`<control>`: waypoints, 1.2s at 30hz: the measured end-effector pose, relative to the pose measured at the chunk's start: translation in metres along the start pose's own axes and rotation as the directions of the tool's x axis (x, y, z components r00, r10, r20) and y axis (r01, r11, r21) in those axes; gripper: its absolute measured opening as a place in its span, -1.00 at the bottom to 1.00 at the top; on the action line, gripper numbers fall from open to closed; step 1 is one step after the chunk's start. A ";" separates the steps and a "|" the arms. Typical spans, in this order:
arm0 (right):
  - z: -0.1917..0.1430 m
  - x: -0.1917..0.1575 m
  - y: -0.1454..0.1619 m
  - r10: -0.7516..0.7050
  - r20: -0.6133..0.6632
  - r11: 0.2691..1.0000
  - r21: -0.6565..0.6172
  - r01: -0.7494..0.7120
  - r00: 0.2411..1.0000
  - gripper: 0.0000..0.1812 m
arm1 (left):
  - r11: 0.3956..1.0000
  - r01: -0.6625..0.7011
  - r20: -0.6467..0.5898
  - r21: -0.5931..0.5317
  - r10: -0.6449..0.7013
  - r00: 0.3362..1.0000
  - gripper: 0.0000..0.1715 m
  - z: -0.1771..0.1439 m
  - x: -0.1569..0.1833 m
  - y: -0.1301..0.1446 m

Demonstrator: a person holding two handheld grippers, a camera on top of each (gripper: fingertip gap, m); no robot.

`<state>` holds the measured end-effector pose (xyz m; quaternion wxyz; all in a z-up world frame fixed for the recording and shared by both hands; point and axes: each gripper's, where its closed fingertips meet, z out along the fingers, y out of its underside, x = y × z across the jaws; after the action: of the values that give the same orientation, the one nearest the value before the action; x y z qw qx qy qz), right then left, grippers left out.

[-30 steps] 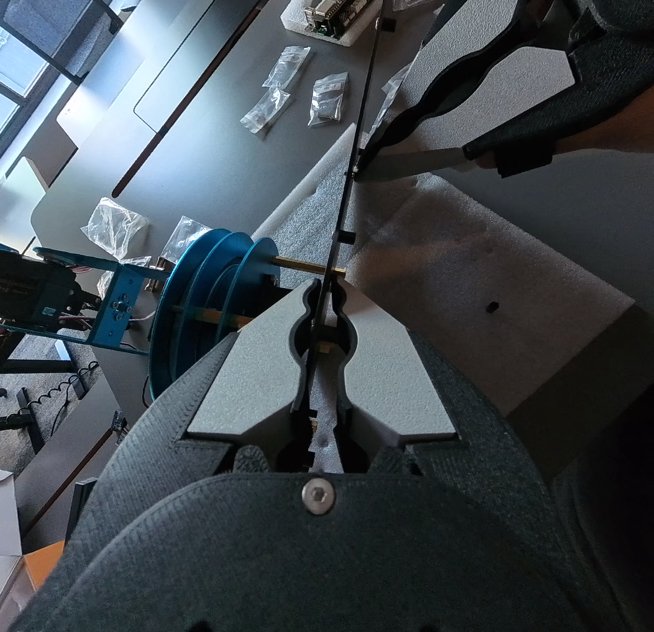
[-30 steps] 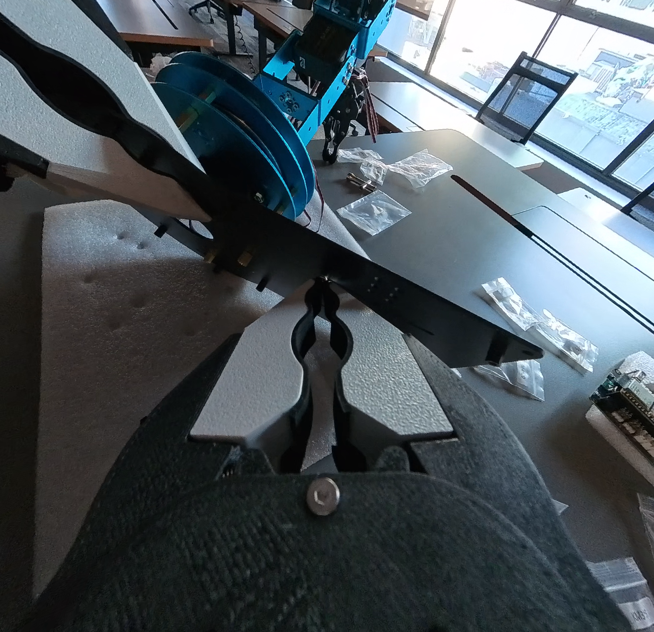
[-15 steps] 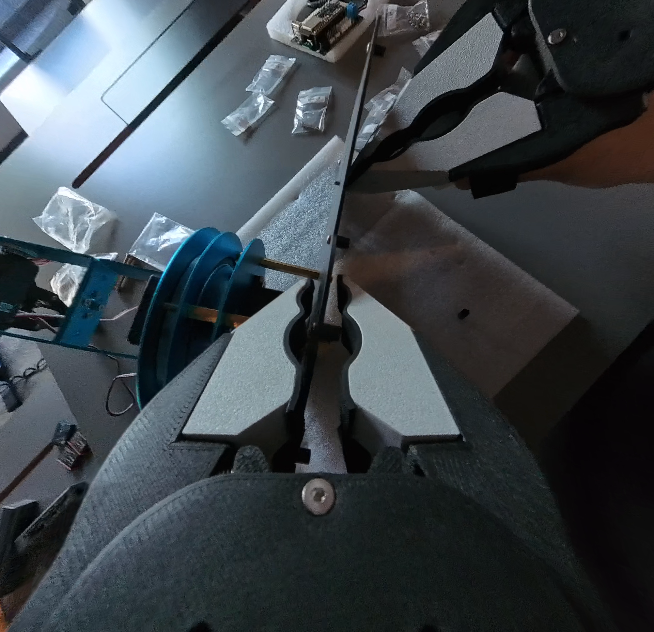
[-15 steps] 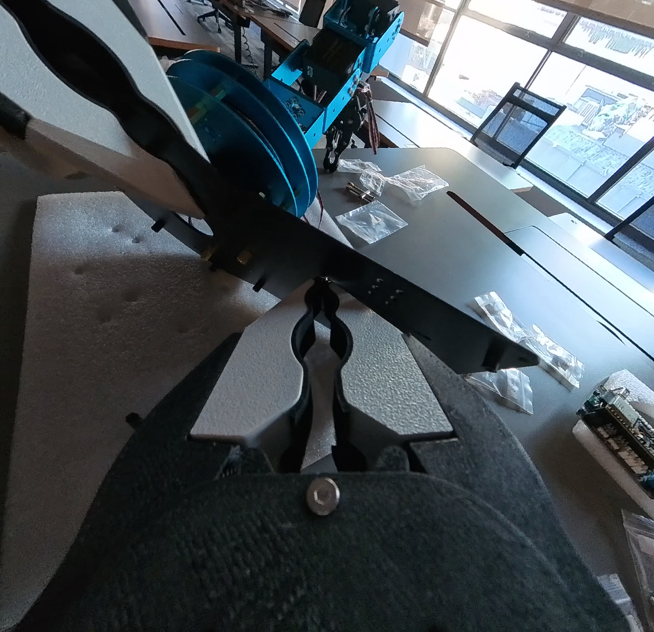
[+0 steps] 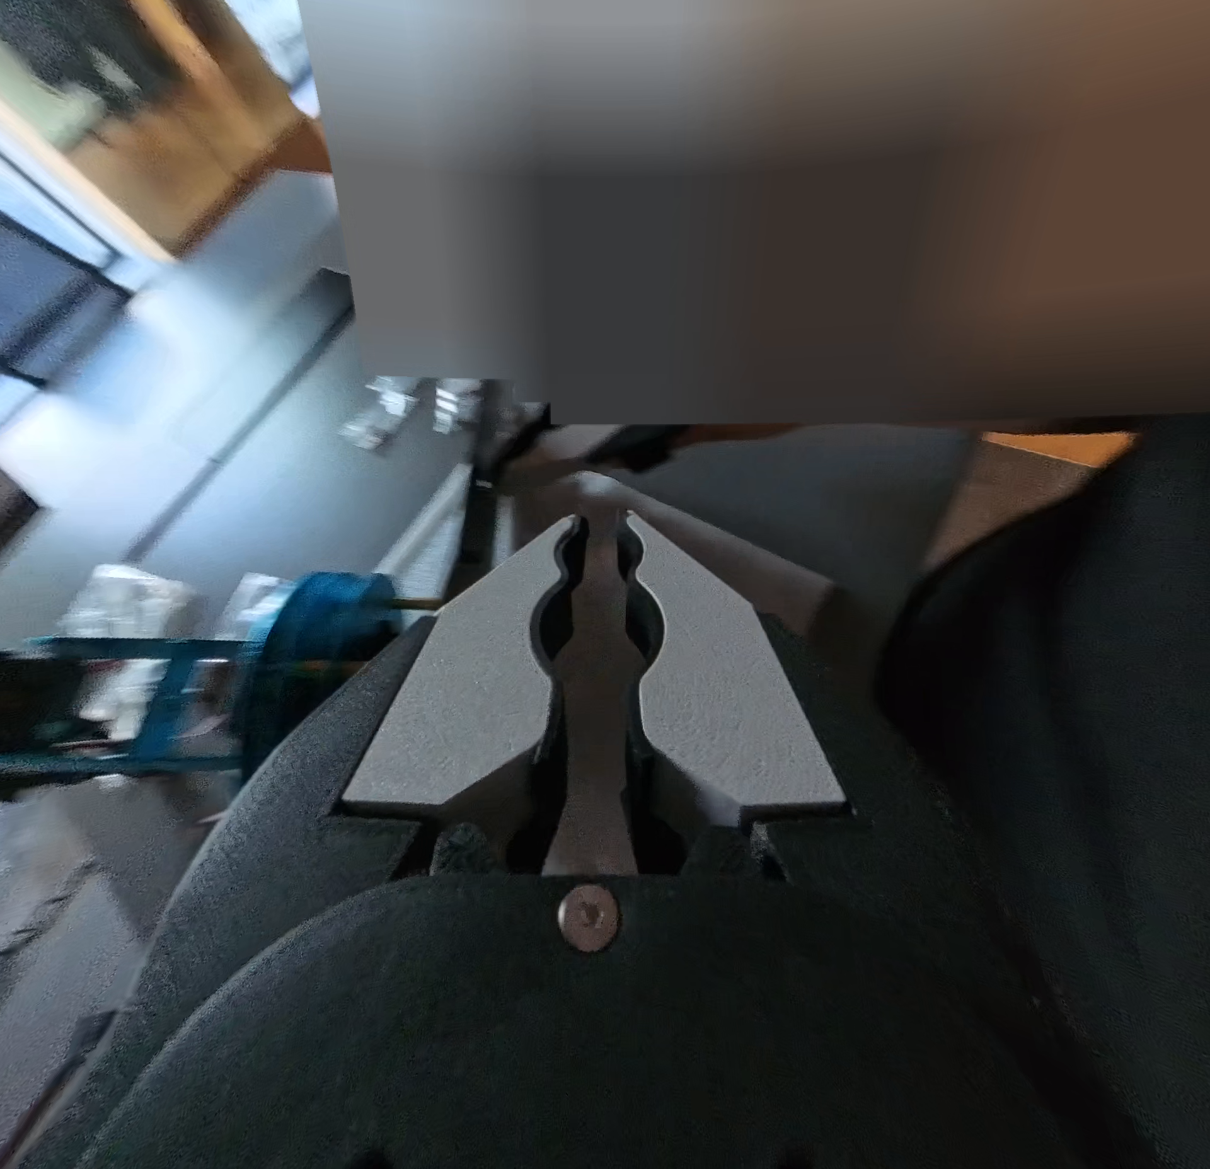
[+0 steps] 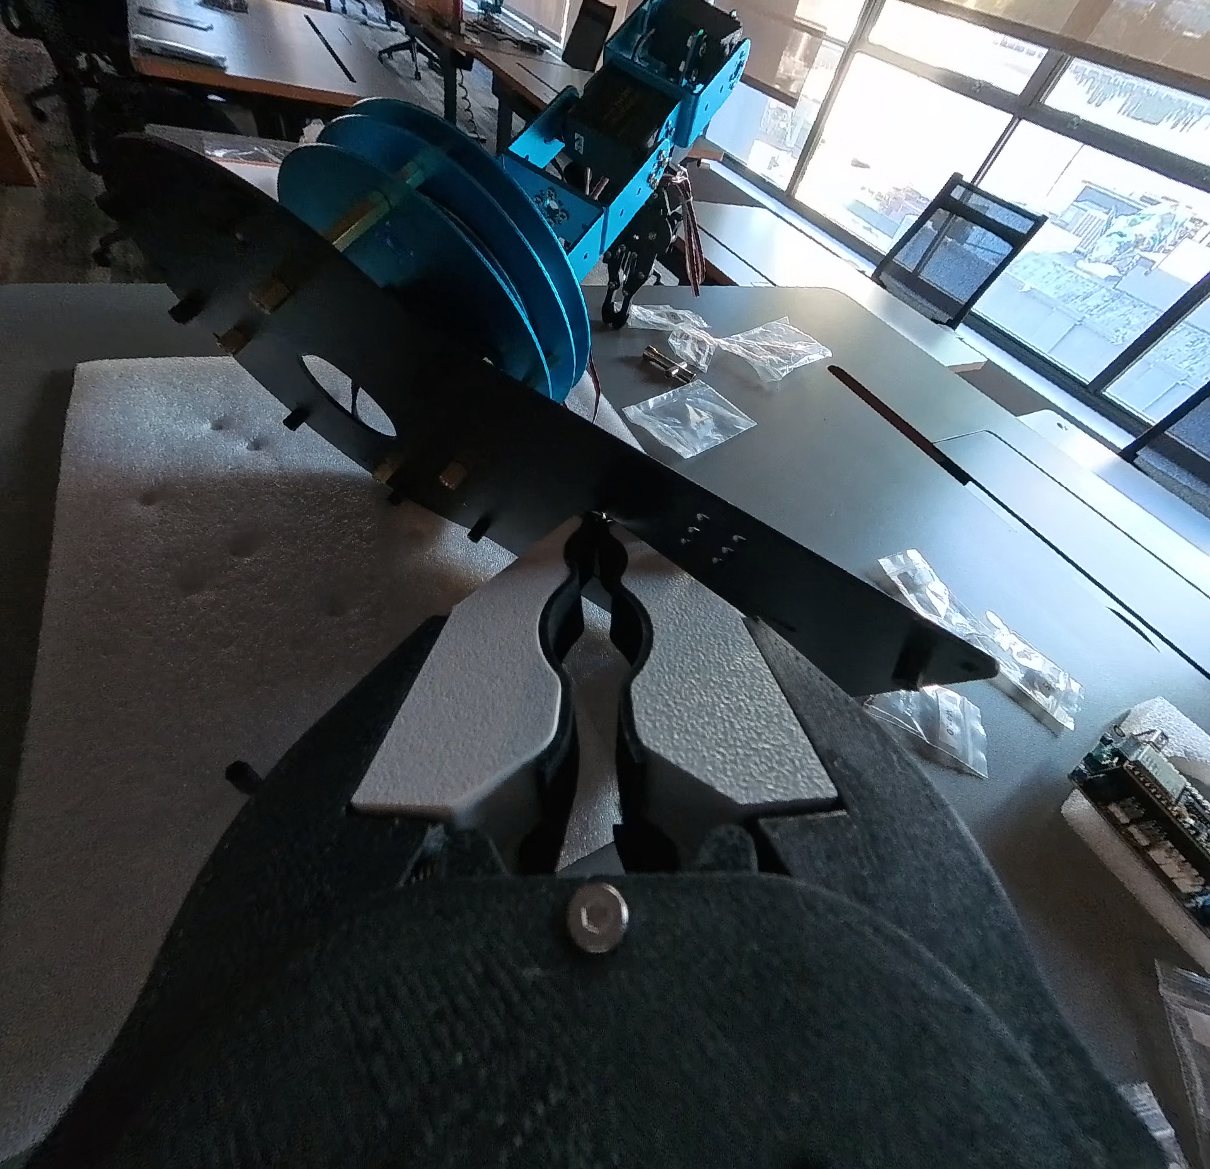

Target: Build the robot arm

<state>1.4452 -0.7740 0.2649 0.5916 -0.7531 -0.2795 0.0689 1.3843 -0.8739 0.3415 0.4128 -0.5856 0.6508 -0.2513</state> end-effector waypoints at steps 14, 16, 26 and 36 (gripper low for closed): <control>0.000 0.000 0.000 -0.033 -0.005 0.999 -0.002 0.033 0.999 -1.00 | 0.942 0.171 -0.095 -0.289 -0.206 0.974 -0.83 0.092 0.042 0.096; 0.001 0.000 0.000 -0.030 -0.002 1.000 -0.001 0.030 1.000 -1.00 | 0.935 0.179 -0.101 -0.306 -0.218 0.971 -0.80 0.093 0.042 0.099; 0.001 0.000 0.000 -0.034 0.001 0.999 0.002 0.034 0.999 -1.00 | 0.913 0.180 -0.117 -0.365 -0.237 0.964 -0.95 0.098 0.045 0.115; 0.002 0.000 0.000 -0.053 -0.006 0.998 0.015 0.053 0.999 -1.00 | 0.962 0.176 -0.047 -0.207 -0.190 0.981 -0.95 0.021 -0.004 0.021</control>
<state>1.4447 -0.7725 0.2645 0.5997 -0.7412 -0.2970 0.0532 1.3906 -0.8630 0.3143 0.3044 -0.6735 0.6293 -0.2404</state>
